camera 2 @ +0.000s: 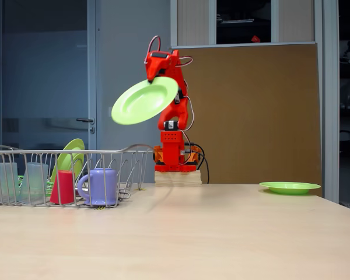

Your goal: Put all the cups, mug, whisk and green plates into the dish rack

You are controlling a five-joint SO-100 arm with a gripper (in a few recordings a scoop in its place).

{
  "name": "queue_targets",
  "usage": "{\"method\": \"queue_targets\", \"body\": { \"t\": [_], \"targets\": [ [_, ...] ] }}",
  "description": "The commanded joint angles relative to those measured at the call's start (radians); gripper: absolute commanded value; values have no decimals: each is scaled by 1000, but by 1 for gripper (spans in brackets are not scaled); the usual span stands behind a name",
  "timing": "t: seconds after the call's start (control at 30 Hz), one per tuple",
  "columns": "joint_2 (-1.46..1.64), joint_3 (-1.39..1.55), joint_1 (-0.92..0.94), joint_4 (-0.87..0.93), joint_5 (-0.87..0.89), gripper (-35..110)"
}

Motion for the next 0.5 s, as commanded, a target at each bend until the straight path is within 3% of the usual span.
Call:
{"method": "queue_targets", "body": {
  "t": [0.0,0.47],
  "targets": [
    [84,92,117,-6,54,0],
    [55,270,440,-31,41,0]
  ]
}}
